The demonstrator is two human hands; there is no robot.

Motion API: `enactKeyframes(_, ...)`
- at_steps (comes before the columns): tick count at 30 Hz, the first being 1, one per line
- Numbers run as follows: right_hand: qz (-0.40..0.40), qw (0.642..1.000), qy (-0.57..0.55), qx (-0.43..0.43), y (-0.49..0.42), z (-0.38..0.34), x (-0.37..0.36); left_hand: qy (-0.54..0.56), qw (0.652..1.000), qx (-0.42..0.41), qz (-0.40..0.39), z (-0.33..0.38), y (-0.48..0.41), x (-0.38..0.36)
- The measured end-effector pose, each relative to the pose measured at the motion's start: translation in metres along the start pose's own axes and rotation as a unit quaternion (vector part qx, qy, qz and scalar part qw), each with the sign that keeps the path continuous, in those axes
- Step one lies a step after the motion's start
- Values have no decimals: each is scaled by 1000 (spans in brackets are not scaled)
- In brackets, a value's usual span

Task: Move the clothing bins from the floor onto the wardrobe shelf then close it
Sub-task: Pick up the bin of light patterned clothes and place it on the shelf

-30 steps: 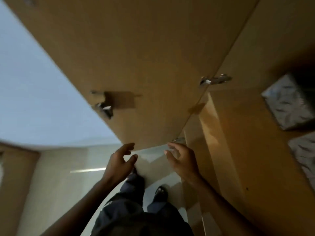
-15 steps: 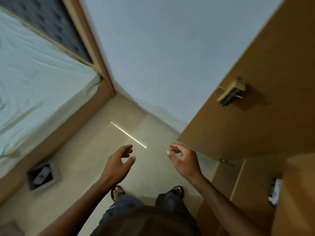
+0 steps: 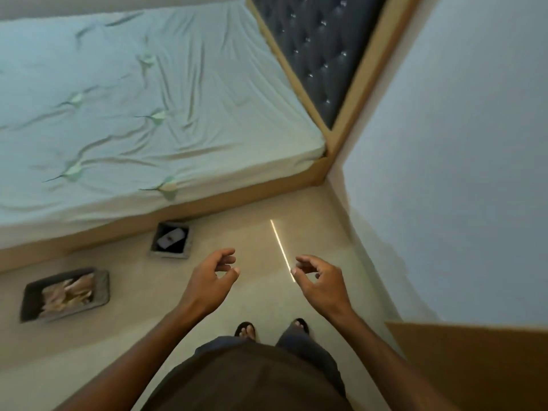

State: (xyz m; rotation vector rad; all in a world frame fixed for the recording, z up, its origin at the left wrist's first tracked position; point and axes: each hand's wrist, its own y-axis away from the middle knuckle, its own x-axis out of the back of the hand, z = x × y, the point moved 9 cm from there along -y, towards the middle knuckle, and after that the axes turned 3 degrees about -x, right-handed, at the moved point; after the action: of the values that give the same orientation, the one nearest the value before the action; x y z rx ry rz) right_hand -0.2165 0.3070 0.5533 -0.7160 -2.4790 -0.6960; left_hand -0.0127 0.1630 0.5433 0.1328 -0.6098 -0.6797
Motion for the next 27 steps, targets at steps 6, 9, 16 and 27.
enactKeyframes(6, -106, 988, 70, 92, -79, -90, -80, 55, 988, 77, 124, -50, -9, 89)
enactKeyframes(9, -157, 974, 94, 132, -112, -137, -129, 83, 972, 115, 186, -75, -9, 135)
enactKeyframes(16, -277, 921, 141, 236, -149, -246, -245, 150, 920, 197, 303, -128, -2, 222)
enactKeyframes(27, -402, 836, 207, 311, -128, -357, -486, 254, 822, 283, 423, -275, 38, 353)
